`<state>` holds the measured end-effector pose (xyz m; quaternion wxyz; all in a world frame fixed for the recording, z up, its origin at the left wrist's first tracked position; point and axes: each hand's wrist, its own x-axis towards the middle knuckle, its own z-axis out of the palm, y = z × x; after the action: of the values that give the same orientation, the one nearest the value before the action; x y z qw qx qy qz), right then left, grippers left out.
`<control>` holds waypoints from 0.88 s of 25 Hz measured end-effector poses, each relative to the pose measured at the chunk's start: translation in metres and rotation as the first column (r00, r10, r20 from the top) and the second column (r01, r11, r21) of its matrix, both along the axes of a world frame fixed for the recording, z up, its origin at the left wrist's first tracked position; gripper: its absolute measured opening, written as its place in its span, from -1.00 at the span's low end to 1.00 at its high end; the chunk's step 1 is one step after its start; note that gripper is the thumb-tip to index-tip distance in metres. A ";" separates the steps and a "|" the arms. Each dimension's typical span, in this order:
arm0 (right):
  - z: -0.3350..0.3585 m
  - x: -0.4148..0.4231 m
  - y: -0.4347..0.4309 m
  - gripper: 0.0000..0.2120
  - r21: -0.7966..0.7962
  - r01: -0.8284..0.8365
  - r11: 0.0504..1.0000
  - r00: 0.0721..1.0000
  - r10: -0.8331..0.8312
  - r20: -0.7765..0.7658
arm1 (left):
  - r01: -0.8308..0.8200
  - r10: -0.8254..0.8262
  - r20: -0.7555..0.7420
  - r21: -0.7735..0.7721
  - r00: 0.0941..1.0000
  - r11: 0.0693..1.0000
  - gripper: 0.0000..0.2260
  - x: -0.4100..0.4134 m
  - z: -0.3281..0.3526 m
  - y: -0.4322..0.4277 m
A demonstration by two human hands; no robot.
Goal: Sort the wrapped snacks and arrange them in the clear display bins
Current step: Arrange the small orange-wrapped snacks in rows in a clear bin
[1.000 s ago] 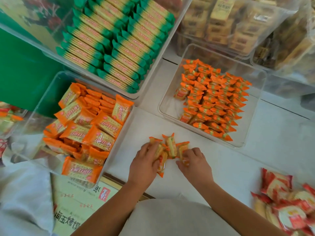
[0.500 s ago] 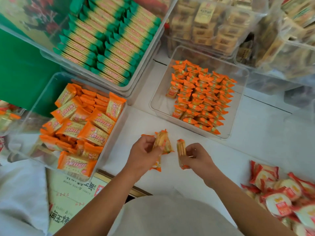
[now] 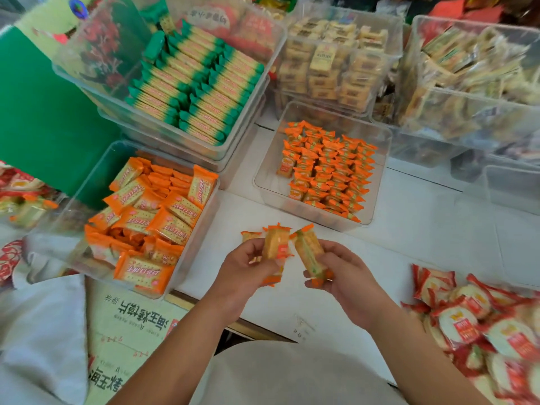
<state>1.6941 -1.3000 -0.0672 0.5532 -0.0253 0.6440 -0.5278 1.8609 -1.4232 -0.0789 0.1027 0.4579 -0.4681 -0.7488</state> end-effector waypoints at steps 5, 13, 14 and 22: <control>0.011 0.000 0.010 -0.77 0.138 -0.066 0.988 0.879 0.123 -0.461 | 0.140 -0.090 0.165 -0.325 0.982 0.935 -0.69 0.017 0.012 0.002; 0.024 0.012 0.013 -0.61 -0.091 -0.217 0.972 0.963 0.198 -0.182 | 0.046 -0.013 0.075 -0.454 0.997 0.890 -0.68 0.027 0.020 0.009; 0.023 0.013 0.013 -0.57 -0.108 -0.189 0.976 0.973 0.172 -0.154 | 0.034 0.003 0.080 -0.467 0.997 0.884 -0.67 0.029 0.020 0.006; 0.019 0.018 0.000 -0.82 0.045 -0.101 0.994 0.856 0.109 -0.505 | 0.210 -0.205 0.051 -0.345 0.977 0.915 -0.53 0.035 0.025 -0.007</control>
<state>1.7117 -1.3005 -0.0477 0.3929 -0.1934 0.7686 -0.4664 1.8959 -1.4301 -0.0541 0.0991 0.3852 -0.6399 -0.6575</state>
